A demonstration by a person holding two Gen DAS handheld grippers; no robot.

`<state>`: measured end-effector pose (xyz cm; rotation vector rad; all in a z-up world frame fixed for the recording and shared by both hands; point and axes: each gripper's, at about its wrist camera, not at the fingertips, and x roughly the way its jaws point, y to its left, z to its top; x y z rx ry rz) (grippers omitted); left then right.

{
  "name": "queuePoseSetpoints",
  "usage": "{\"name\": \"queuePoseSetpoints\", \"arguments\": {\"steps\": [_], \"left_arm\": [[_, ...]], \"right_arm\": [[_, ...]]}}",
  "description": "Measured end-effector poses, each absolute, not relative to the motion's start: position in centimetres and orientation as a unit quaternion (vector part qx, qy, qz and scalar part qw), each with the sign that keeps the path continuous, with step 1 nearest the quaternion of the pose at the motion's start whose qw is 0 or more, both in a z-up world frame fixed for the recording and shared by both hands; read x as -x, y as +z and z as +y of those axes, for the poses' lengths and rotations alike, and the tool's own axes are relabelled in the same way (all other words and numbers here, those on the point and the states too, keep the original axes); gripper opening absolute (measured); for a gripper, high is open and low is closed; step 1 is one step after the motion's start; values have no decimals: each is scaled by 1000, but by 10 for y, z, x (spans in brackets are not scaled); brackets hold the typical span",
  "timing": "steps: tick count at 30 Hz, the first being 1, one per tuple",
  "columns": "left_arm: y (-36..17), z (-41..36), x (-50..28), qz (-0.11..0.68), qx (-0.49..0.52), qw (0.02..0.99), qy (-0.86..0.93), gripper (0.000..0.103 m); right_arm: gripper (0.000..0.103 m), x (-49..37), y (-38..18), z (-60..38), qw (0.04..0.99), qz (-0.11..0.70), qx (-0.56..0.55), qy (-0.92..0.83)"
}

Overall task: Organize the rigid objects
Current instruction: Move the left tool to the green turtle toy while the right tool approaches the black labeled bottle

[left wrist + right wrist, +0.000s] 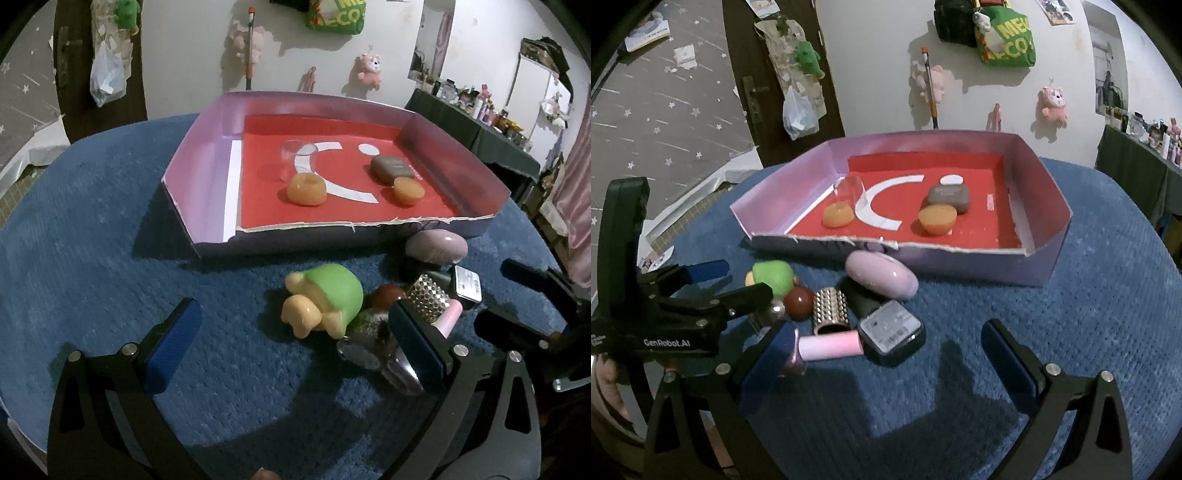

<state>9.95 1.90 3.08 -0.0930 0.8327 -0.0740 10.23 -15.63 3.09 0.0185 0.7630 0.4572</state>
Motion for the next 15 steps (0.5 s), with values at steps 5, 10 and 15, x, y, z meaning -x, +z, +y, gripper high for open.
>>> {"name": "queuePoseSetpoints", "arguments": {"steps": [5,10,15], "left_arm": [[31,20,-99,404,48,913,-33,103],[30,20,-95,407,51,911,-41,103],[24,20,-96,423,63,902,-54,103]], "right_arm": [[103,-102,27,-158,900,376,-11,219],[103,-100,27,-156,899,376,-8,225],[103,-102,21,-152,899,382,0,213]]}}
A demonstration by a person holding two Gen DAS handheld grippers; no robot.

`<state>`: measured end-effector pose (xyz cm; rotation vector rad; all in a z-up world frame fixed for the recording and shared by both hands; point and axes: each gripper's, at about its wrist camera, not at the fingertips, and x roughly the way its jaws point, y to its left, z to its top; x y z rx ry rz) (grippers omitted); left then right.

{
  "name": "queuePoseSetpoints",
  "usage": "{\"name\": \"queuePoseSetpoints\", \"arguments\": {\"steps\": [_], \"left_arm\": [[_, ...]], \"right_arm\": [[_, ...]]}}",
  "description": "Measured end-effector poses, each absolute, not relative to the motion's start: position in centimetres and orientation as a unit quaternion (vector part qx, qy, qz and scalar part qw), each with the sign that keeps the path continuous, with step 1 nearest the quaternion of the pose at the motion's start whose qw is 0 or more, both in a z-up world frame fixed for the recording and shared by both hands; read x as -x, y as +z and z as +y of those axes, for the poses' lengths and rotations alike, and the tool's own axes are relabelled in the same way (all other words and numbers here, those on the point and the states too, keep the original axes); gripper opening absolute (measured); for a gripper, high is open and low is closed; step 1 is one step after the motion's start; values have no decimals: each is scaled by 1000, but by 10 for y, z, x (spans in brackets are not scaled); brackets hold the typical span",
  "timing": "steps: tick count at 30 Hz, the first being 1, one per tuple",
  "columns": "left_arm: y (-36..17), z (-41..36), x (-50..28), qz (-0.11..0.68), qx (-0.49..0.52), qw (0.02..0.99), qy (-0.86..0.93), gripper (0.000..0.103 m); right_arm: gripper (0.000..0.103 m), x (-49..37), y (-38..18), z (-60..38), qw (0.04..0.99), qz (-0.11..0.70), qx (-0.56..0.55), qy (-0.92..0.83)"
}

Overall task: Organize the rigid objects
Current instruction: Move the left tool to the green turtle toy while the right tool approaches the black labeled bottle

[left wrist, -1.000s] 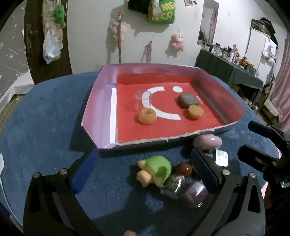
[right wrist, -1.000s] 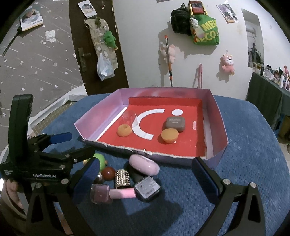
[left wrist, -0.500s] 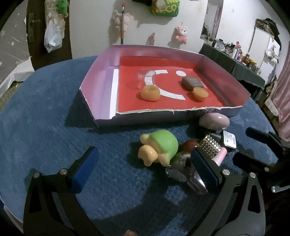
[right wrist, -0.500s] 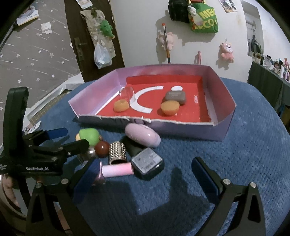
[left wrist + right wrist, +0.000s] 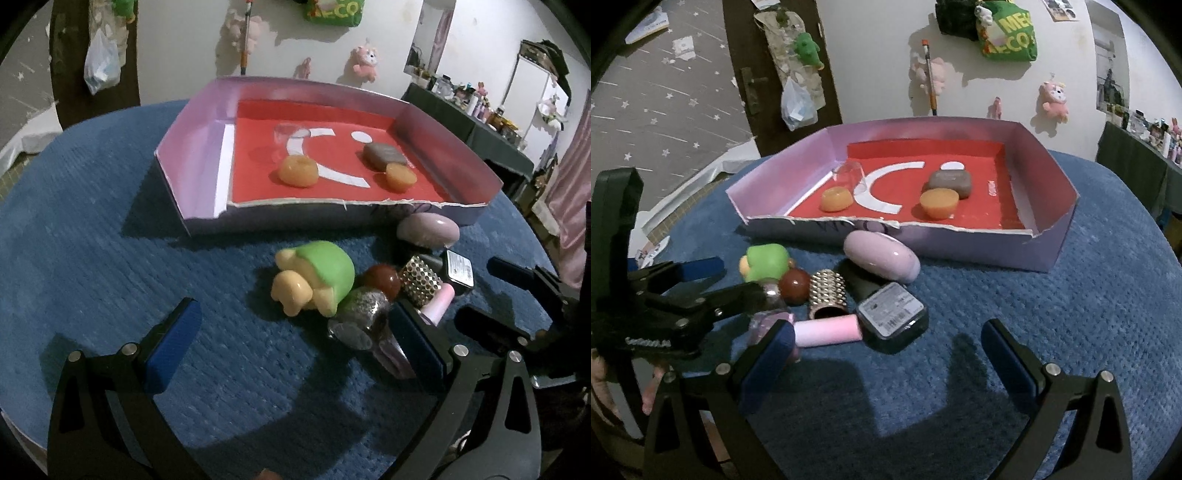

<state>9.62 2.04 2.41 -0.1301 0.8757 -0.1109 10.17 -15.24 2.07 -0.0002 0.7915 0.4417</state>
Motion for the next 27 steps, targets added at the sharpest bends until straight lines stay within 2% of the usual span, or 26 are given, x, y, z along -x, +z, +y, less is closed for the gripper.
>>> {"name": "queuePoseSetpoints", "arguments": {"steps": [9,15,23,27], "left_arm": [[26,33,-103,415,93,904,-44,103],[25,38,-110,414,70,907,-16,103],[17,43,-118,431,116,894,-37,103],[19,37,-119,426,92,899,-34,103]], "right_arm": [[103,-113,19,-167,906,387,-4,172],[103,-119,16,-168,904,393,6,164],[103,-125,14,-162,899,402,5,173],[103,-131,15,-163,896,413,-2,166]]}}
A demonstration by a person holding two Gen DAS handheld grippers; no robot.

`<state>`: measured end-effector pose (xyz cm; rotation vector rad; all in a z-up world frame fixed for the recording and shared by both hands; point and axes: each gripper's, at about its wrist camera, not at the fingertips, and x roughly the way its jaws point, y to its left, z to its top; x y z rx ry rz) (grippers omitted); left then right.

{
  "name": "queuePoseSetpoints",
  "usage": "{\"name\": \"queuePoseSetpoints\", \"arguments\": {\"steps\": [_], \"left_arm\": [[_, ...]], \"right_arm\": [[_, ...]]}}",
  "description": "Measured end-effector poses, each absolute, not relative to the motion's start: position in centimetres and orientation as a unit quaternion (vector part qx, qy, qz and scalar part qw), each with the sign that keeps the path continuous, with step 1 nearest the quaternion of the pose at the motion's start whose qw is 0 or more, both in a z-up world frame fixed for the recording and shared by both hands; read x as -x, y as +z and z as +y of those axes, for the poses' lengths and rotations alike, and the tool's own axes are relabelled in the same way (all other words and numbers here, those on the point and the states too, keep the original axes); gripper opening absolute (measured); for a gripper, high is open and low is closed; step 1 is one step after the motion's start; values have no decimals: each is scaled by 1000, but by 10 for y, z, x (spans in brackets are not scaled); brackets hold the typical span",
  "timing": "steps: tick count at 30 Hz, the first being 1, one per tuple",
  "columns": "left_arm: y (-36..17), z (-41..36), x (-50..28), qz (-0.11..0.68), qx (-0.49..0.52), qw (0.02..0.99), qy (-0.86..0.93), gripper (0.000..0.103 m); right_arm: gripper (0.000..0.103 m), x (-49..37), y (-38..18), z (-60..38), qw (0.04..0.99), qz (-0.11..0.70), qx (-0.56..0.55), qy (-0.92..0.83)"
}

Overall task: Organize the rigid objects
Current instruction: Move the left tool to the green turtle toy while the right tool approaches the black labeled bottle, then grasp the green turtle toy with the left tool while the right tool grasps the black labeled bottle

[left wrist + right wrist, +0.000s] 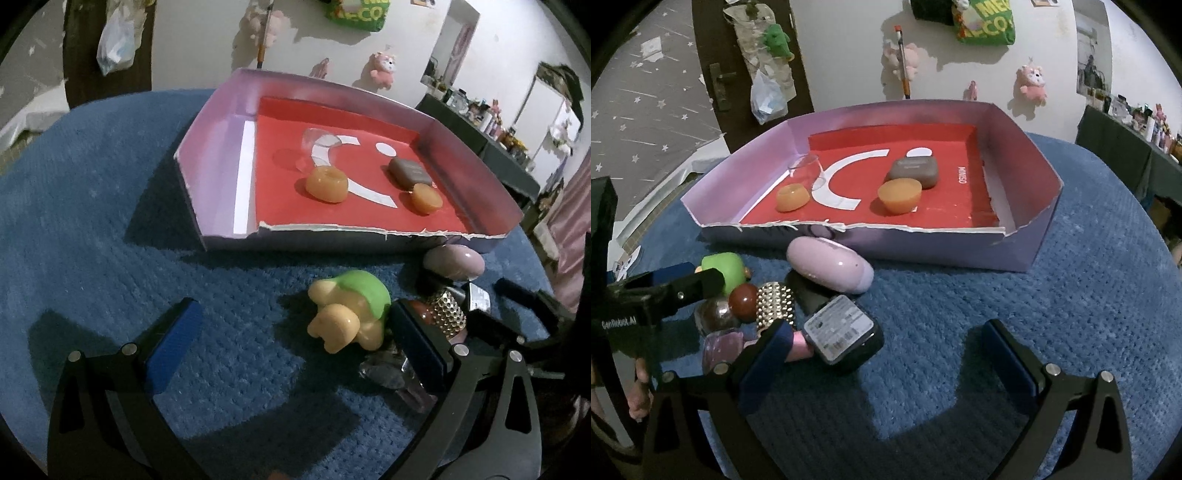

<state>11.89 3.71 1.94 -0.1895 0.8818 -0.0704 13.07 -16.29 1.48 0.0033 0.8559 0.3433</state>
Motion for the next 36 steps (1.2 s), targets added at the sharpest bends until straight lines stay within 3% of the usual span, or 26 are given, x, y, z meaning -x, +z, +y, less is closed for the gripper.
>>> {"name": "queuePoseSetpoints", "arguments": {"steps": [5,12,15,16,17,19,21,24,28,31,33,36], "left_arm": [[25,32,-114,414,45,909,-27,103],[15,24,-127,433,39,900,-40,100],[14,20,-128,436,28,899,-43,100],[14,19,-128,436,27,899,-42,100],[14,19,-127,435,27,899,-41,98],[16,18,-124,426,28,903,-43,84],[17,13,-122,422,25,905,-55,64],[18,2,-122,419,11,905,-68,46],[17,0,-124,418,4,906,-67,46],[18,0,-124,420,3,905,-66,46],[18,0,-123,421,4,905,-66,47],[17,0,-121,419,3,906,-69,46]], "right_arm": [[103,-130,14,-171,893,419,-6,163],[84,-135,18,-157,887,419,-6,195],[82,-138,16,-153,886,420,-1,195],[76,-137,16,-152,888,419,3,192],[73,-137,16,-152,889,417,5,189],[59,-135,17,-152,886,417,4,202],[47,-130,19,-149,884,414,7,216],[47,-123,21,-145,889,407,29,207],[47,-123,19,-151,888,406,17,217],[63,-126,14,-153,894,396,11,211],[62,-127,14,-155,892,397,6,216],[50,-124,15,-157,887,399,7,230]]}}
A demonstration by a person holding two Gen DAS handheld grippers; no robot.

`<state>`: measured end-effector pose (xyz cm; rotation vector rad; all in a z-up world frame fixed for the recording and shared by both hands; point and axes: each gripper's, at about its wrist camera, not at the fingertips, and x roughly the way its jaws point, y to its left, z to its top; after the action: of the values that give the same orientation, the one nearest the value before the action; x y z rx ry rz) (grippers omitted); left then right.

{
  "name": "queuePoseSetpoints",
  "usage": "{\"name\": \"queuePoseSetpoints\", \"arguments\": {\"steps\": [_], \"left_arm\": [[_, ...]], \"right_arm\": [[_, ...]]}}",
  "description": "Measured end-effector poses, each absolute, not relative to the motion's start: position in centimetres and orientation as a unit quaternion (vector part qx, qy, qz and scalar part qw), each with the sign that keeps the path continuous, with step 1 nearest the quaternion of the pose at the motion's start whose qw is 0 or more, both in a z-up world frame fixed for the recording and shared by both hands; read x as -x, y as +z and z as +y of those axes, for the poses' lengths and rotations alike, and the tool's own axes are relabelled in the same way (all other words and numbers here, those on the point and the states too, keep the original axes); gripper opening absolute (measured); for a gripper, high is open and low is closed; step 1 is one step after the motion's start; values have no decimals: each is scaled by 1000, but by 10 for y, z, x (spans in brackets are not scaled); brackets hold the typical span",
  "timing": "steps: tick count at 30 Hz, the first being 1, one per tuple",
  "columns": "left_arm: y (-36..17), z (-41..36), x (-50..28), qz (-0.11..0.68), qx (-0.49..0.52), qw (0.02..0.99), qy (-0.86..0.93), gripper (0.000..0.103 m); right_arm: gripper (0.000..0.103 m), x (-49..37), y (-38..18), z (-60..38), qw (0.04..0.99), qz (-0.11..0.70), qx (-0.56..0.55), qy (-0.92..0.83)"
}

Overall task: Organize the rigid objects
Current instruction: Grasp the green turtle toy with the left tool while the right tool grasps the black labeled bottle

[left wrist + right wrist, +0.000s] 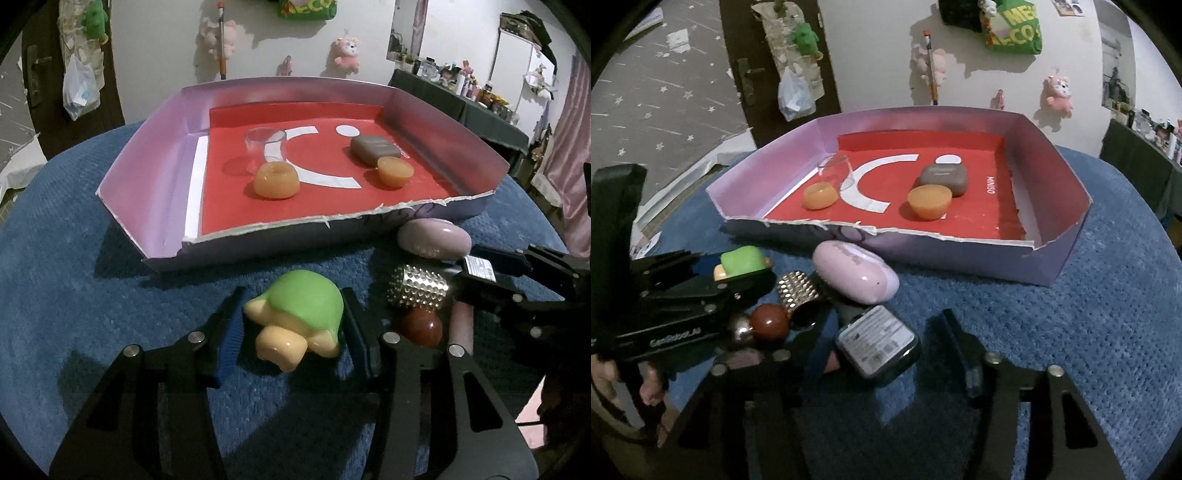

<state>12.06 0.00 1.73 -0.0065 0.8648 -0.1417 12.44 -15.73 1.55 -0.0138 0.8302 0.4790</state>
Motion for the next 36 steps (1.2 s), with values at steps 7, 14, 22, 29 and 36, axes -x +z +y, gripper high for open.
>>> {"name": "queuePoseSetpoints", "arguments": {"steps": [7,14,22,29,36], "left_arm": [[17,-1,-115,416,-7,907,-67,48],[16,-3,-116,412,-4,909,-59,49],[17,-2,-112,404,-4,913,-60,47],[19,-1,-106,403,-6,913,-62,46],[26,3,-101,402,11,913,-71,46]], "right_arm": [[49,-118,16,-171,888,401,-7,224],[64,-110,9,-145,898,380,68,210],[46,-112,12,-161,900,384,24,204],[46,-104,18,-163,896,385,4,222],[46,-94,36,-163,894,372,-13,251]]}}
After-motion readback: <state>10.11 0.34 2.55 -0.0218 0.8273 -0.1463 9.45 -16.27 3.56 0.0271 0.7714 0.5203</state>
